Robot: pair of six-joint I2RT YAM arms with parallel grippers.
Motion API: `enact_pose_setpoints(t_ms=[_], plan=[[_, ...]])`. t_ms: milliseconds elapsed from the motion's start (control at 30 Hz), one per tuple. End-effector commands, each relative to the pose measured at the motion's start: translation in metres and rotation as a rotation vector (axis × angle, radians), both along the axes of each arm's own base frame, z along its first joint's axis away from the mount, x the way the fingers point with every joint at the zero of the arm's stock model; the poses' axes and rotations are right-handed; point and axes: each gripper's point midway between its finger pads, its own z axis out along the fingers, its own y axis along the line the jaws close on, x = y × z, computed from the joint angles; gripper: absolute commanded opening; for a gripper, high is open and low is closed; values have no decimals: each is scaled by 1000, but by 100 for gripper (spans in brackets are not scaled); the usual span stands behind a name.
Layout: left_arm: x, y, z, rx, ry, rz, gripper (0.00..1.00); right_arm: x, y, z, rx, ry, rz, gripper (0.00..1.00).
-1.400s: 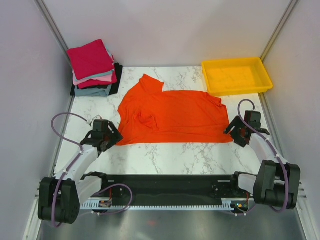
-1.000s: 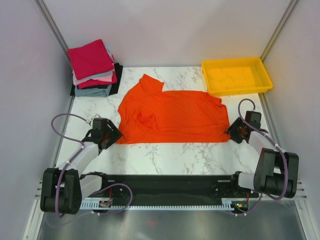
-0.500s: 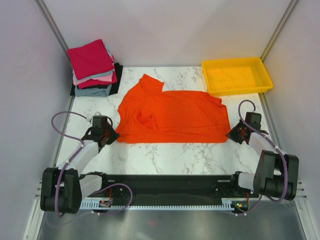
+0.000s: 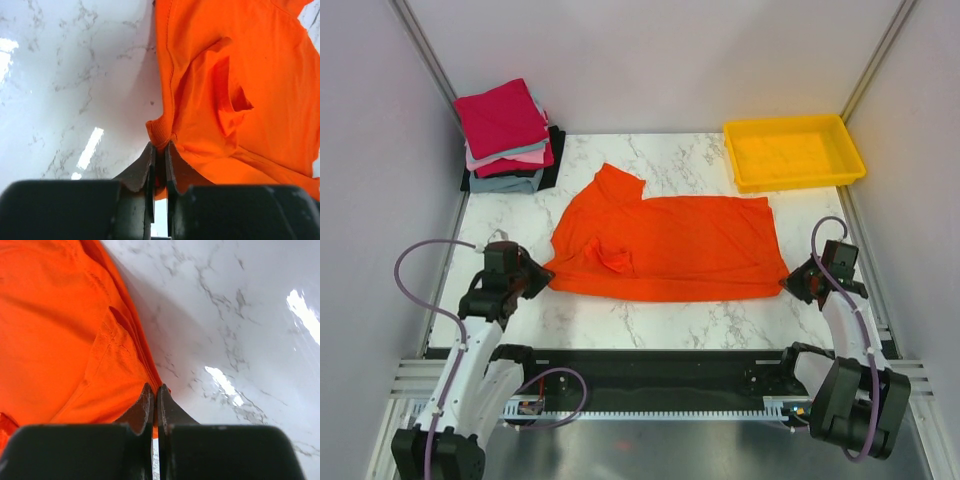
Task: Fold and stack the t-shirts
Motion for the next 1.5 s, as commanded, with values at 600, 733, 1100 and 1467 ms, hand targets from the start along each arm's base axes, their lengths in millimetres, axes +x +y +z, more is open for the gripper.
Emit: enact_pose_setpoints(t_ms=[600,733,1100,1467], plan=[[-3,-15,90,-66,-184,-76,88,4,-22,94,-37,-233,-147,98],[71,-27,97,4,-193,-218,84,41,-27,123,-95,-280,-42,98],[325,-68,75,111,-261,-579,78,109,30,112,-149,-215,221,98],[421,-102,-6,-35,-309,-671,76,114,39,92,-157,-189,307,98]])
